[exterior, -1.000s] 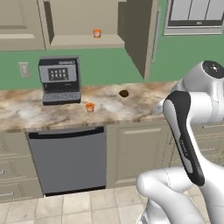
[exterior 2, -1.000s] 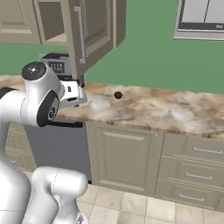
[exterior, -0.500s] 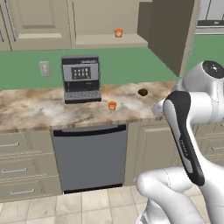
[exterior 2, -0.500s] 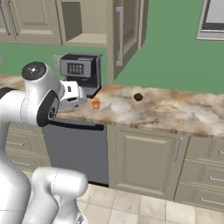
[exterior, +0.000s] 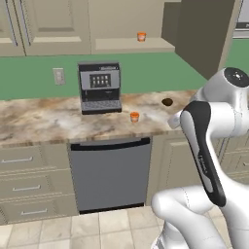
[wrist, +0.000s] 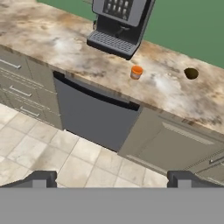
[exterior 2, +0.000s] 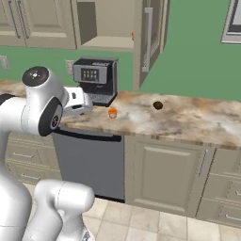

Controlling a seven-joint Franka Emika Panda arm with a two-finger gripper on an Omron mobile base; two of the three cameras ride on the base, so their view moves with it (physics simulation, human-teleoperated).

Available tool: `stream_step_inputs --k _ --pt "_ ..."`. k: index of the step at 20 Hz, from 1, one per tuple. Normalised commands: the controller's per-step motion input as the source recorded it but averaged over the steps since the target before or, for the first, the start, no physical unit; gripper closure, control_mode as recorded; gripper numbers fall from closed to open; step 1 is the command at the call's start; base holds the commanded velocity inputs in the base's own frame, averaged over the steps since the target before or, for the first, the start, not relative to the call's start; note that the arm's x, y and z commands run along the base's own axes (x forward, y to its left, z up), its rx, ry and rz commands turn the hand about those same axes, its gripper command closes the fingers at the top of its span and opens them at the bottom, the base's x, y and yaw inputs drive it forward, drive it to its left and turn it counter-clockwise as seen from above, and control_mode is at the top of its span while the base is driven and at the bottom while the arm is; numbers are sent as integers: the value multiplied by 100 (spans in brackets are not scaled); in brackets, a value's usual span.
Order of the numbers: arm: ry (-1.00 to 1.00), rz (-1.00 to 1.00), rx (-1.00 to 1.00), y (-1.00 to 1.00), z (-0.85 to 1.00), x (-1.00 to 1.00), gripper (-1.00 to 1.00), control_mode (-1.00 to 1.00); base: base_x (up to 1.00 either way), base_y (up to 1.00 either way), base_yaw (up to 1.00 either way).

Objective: Pick the boxed food and jam from the counter and place them in the cabinets closest to them.

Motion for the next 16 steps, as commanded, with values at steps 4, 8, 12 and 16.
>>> stream_step_inputs --k 4,8,12,16 --pt "0 0 0 0 0 0 -100 100 15 0 0" --pt "0 0 0 0 0 0 -100 100 45 5 -3" --pt "0 0 0 0 0 0 -100 100 48 13 -5" --pt "0 0 0 0 0 0 -100 100 42 14 -5"
